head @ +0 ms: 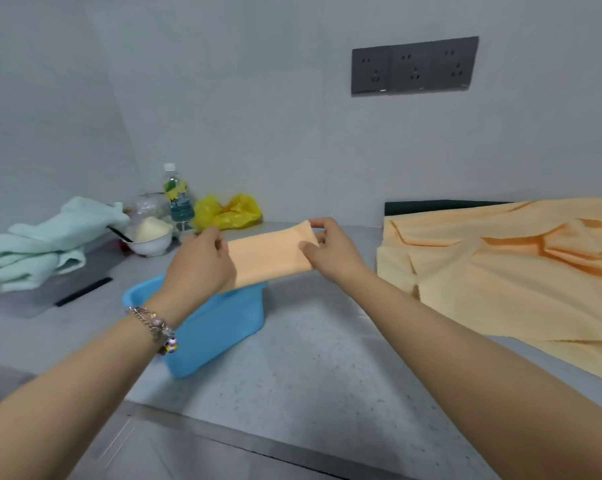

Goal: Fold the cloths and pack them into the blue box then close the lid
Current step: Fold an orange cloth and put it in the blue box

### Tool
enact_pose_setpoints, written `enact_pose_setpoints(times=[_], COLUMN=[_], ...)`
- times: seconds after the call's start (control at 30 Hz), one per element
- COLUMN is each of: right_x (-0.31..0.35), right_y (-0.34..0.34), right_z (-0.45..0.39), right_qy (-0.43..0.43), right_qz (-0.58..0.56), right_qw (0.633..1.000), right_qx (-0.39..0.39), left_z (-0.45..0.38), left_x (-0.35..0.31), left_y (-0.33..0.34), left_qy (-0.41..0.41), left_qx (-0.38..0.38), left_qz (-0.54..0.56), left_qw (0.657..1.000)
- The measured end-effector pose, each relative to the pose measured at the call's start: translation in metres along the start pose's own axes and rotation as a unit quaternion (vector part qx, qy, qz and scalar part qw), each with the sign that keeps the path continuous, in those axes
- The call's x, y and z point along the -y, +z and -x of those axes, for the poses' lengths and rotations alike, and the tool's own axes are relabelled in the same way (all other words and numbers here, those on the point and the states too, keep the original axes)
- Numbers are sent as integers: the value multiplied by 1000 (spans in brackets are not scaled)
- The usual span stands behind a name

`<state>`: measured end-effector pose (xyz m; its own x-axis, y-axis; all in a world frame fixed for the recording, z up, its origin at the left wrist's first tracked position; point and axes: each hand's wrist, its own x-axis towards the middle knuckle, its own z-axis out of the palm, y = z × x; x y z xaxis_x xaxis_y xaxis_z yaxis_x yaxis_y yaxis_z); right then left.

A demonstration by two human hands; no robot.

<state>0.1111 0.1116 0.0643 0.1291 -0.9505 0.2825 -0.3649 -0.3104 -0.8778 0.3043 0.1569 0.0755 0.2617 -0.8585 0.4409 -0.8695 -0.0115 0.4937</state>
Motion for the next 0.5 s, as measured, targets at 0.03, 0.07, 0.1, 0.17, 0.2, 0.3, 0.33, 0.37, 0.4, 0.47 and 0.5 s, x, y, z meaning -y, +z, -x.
enact_pose_setpoints(times=[0.03,0.07,0.1,0.17,0.2,0.3,0.33,0.37,0.4,0.47,0.5], right_x=[3,5,5,6,6,4,4,2,1,0,-2], right_y=[13,23,31,48,57,78,84,88,91,98,99], right_z=[-9,-15,-19,-27,-31,-37,-39,-40,-40,-41,-41], right_qy=[3,9,12,19,24,28,32,35,37,40,39], right_qz=[-14,-25,-36,-52,-56,-43,-33,-29,-26,-14,-3], right_qw=[1000,1000,999,998,997,997,998,997,997,997,997], right_qx=[8,15,20,34,40,50,53,58,63,66,61], left_z=[-3,-4,-4,-4,-4,-1,-1,0,1,3,3], left_x=[10,19,25,39,46,62,66,69,72,77,78], left_y=[-4,-7,-9,-12,-13,-14,-14,-13,-13,-11,-11], left_qy=[-11,-19,-27,-50,-63,-96,-113,-129,-141,-152,-150], left_qx=[-7,-16,-21,-28,-29,-18,-9,2,16,32,28], left_qz=[-8,-16,-29,-77,-103,-141,-145,-137,-120,-74,-53], left_qw=[1000,1000,999,995,992,985,983,982,983,985,987])
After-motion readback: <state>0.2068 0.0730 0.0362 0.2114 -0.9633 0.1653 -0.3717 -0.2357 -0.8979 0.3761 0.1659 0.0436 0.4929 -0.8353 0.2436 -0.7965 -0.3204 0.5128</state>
